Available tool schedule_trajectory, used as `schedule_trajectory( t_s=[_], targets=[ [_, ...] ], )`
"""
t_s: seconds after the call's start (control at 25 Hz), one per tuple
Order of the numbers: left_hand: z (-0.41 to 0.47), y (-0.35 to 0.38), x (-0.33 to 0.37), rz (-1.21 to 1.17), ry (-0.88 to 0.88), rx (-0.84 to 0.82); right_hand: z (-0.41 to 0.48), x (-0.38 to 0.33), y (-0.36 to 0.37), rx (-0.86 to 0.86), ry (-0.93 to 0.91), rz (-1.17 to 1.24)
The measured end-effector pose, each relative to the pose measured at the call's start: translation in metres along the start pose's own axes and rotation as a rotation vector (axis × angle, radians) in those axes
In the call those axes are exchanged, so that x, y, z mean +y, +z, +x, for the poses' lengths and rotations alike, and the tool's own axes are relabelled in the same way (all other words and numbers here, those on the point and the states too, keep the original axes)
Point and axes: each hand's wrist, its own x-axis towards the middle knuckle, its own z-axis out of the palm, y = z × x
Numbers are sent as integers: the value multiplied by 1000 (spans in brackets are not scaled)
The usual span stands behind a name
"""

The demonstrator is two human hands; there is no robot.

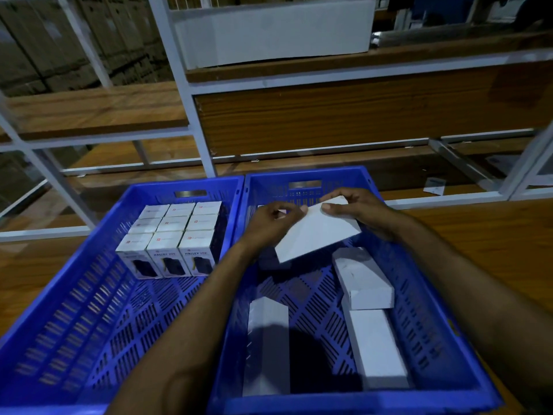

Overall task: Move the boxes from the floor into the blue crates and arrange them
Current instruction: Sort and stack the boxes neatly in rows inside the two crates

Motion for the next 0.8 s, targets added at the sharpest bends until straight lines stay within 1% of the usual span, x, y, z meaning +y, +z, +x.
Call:
schedule_trajectory(
  t_s=[0.08, 0.12, 0.2, 0.28, 0.36, 0.44, 0.48, 0.56, 0.64, 0.68, 0.8],
  targets=[
    [5, -2, -4, -87, -52, 139, 2, 4, 3, 149, 36, 118],
    [7, -3, -7, -131, -83, 154, 4, 6, 6, 210, 78, 176],
    [9, -2, -9, -202, -146, 111, 5, 10, 8, 268, 146, 268],
    [8, 1, -7, -252, -172, 107, 3, 13, 10, 238, 202, 361],
    [12, 5, -5, -321, -155, 211, -3, 14, 12, 184, 275, 398],
    [17, 5, -3, -355, -123, 312, -7, 13, 13, 125, 328, 304],
    [20, 5, -2, -356, -122, 324, -9, 12, 14, 104, 325, 246],
    [27, 9, -1, -401, -170, 283, -5, 8, 15, 101, 301, 197],
    [31, 19, 4, -436, -265, 181, 3, 2, 17, 133, 313, 174],
    [35, 25, 4, -413, -298, 133, 7, 1, 18, 144, 342, 154],
    [48, 41, -4, -217, -346, 30, 17, 1, 27, 145, 466, 67]
  ],
)
